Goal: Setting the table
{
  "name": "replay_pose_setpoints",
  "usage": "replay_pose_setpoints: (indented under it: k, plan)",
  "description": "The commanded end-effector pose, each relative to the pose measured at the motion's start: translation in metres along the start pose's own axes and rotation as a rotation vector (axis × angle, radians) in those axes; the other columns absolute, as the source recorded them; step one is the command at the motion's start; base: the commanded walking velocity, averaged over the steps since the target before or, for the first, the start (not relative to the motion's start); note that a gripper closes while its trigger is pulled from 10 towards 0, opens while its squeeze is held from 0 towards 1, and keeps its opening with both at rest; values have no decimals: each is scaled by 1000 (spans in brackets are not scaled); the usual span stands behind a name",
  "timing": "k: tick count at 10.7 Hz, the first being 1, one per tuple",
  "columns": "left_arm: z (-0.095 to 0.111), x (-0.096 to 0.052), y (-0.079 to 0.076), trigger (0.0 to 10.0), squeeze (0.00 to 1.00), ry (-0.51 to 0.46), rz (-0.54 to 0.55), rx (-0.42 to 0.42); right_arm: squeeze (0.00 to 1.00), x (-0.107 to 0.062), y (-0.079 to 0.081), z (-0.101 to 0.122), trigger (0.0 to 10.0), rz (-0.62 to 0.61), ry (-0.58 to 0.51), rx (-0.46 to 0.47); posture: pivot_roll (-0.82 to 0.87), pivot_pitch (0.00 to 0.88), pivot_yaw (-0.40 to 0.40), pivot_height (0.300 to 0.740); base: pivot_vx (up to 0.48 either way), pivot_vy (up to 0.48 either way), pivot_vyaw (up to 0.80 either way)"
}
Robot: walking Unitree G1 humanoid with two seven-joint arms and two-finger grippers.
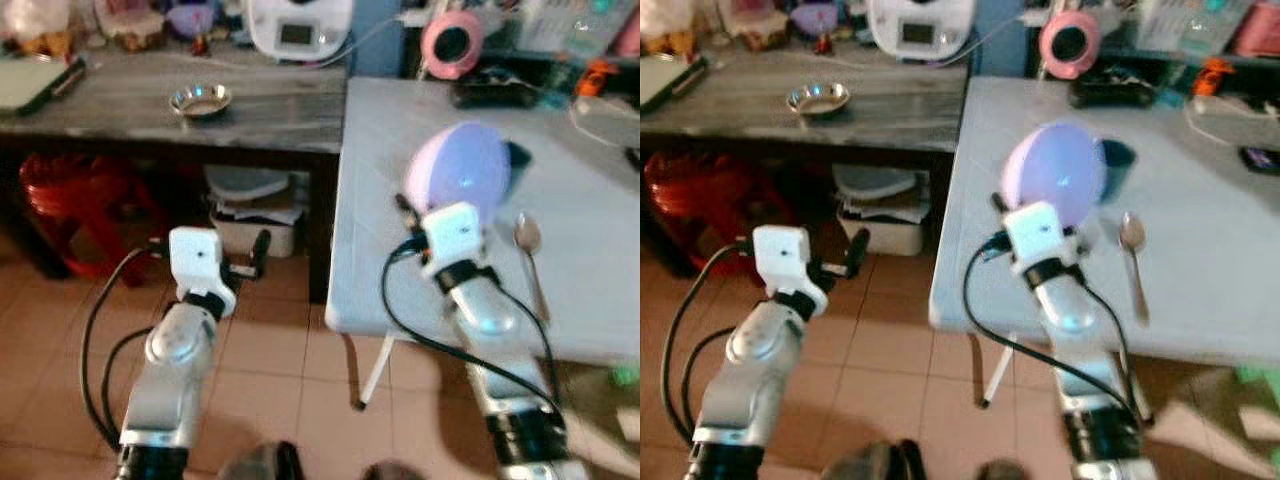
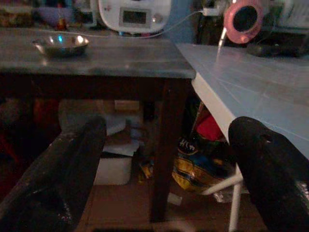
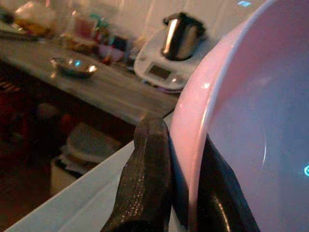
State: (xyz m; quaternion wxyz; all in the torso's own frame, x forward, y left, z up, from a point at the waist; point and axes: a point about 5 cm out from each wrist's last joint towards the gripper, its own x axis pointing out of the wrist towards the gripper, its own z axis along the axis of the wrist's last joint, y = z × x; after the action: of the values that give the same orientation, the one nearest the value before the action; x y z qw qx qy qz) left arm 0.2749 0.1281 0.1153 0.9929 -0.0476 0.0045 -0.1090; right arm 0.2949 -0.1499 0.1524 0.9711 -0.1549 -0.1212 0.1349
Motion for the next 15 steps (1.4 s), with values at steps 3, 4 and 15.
replay_pose_setpoints:
  k: [3,4,15]
  plan:
    - [-3,2,-5,10000,0,-1,-5,50,0,5,1,7,10000,-32,1,10,-35,0,37,740,97,420,0]
    - [-2,3,-5,10000,0,-6,2,48,0,4,2,6,10000,-37,8,16,-35,0,35,740,292,379,-444]
    - [-9,-1,-3,10000,0,9,19,57,0,3,18,11,10000,54,16,23,-38,0,35,740,425,86,-222]
